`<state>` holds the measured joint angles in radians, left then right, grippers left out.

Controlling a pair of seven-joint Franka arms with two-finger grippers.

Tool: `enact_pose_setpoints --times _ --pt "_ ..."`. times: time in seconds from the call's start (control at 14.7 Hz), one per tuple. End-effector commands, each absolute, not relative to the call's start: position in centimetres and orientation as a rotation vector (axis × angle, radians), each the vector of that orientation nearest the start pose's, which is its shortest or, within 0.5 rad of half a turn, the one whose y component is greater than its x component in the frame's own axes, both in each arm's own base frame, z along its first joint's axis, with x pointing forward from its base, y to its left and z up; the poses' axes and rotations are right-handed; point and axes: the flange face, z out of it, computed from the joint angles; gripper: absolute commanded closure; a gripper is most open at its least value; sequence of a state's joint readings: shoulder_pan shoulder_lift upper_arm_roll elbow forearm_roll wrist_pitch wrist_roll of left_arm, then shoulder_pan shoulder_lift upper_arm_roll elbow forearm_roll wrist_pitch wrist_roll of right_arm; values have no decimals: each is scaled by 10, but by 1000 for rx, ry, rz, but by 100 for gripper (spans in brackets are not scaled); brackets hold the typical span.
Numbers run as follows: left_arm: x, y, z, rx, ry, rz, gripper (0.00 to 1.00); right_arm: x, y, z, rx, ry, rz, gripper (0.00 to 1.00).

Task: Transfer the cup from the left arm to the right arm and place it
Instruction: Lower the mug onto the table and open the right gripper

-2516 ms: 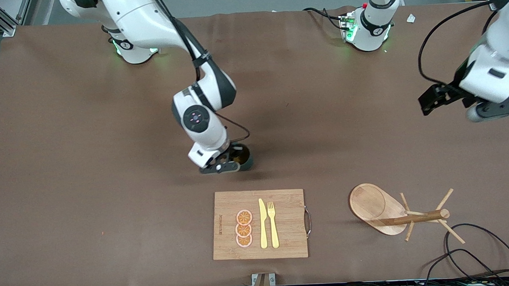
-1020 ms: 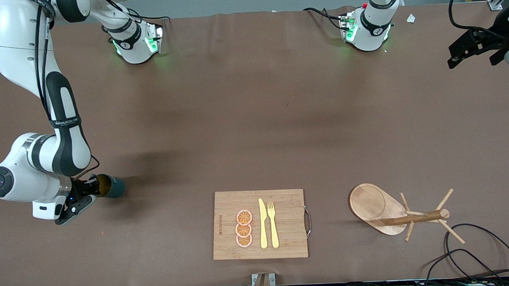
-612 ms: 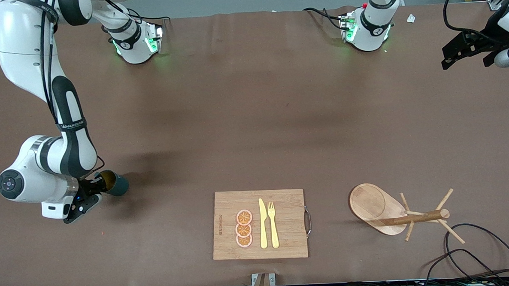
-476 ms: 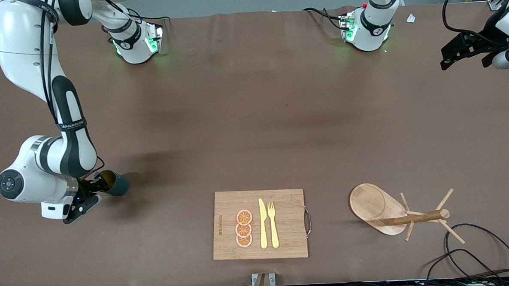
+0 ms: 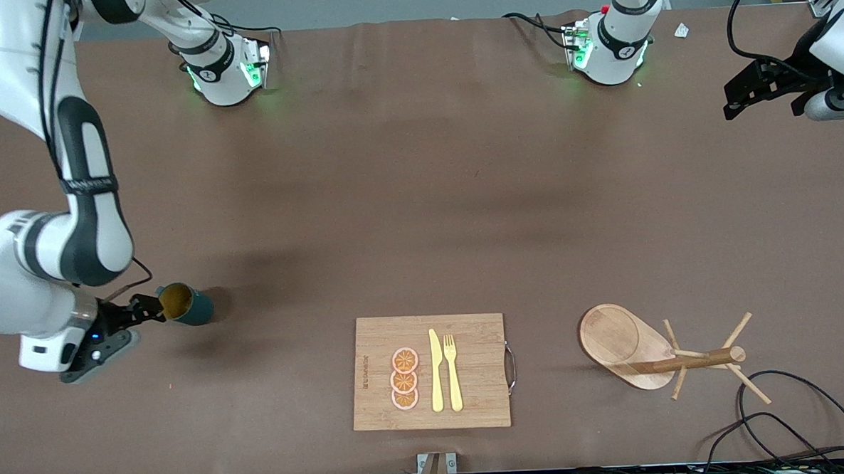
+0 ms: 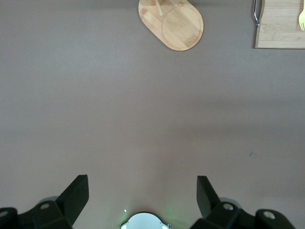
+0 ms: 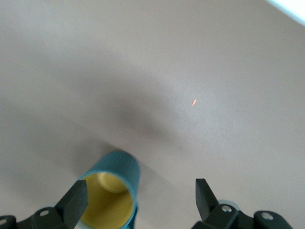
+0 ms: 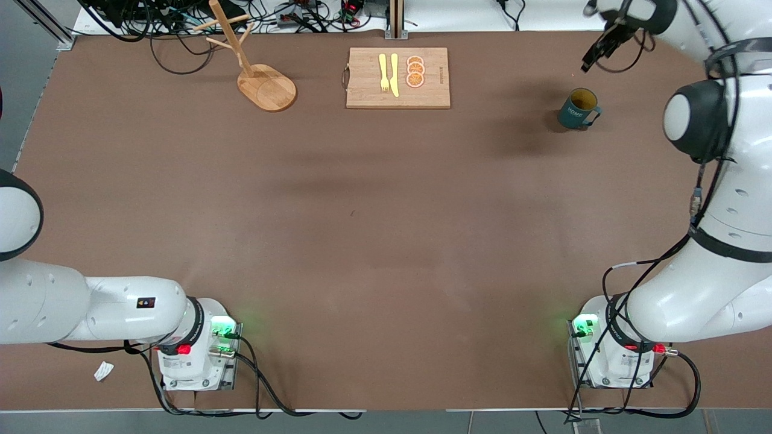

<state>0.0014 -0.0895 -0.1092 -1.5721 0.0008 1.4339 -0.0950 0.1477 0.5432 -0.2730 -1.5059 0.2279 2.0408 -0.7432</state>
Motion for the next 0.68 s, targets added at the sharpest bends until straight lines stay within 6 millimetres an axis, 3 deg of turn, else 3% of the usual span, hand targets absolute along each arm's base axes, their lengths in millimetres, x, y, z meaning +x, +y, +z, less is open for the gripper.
enact_pose_setpoints --times 0.0,0.2,0.41,0.61 --pt "504 -57 662 -3126 13 40 0 670 -46 427 -2993 -637 -54 0" --pt "504 -58 664 -3127 15 25 0 646 -53 484 -3012 -543 -40 0" --pt "504 -57 666 -3126 18 20 0 613 -63 540 -3036 -162 -9 0" --pt "506 -57 665 -3126 18 23 0 582 -68 589 -3063 -23 -24 0"
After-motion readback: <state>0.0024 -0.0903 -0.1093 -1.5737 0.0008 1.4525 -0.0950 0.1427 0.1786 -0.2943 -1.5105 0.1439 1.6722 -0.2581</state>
